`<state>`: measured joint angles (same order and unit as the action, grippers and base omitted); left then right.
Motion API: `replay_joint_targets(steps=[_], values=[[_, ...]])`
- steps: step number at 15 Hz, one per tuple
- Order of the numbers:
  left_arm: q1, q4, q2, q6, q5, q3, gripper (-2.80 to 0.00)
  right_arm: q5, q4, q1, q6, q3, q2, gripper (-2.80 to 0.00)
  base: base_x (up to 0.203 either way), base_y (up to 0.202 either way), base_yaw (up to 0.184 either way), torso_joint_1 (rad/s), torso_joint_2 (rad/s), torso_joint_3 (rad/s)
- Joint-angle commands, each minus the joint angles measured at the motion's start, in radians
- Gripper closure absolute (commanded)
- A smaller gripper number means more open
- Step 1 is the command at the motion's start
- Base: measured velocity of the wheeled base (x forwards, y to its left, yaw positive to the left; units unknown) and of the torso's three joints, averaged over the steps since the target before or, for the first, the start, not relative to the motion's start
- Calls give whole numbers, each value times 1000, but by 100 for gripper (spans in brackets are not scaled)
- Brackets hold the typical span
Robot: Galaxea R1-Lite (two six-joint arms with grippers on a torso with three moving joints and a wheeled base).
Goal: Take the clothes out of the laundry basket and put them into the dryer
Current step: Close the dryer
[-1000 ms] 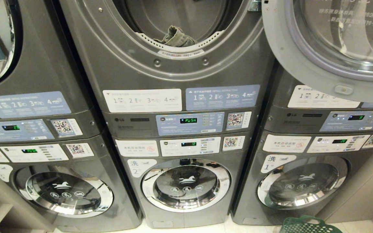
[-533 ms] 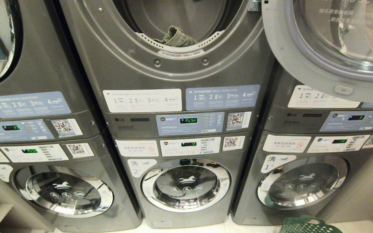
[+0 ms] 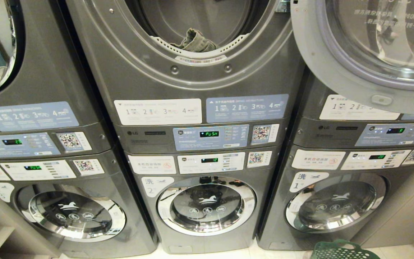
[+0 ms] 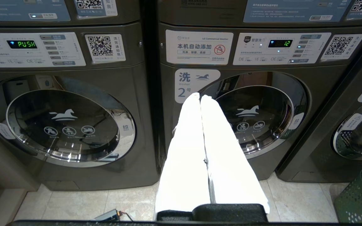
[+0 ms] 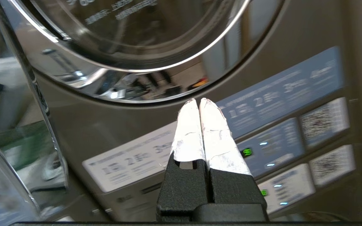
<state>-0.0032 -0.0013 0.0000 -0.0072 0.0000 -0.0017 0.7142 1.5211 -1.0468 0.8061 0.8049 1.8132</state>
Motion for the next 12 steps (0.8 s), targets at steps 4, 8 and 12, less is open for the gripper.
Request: replay_joint_targets(steps=[4, 8, 12], values=[[0, 0, -2, 0, 0, 0, 0, 85, 9, 32, 142, 136, 34, 0, 0, 0, 0, 0, 0, 0], [0, 0, -1, 0, 0, 0, 0, 119, 9, 77, 166, 145, 24, 0, 0, 0, 0, 0, 0, 0], [0, 0, -1, 0, 0, 0, 0, 119, 9, 126, 178, 99, -58, 0, 0, 0, 0, 0, 0, 0]])
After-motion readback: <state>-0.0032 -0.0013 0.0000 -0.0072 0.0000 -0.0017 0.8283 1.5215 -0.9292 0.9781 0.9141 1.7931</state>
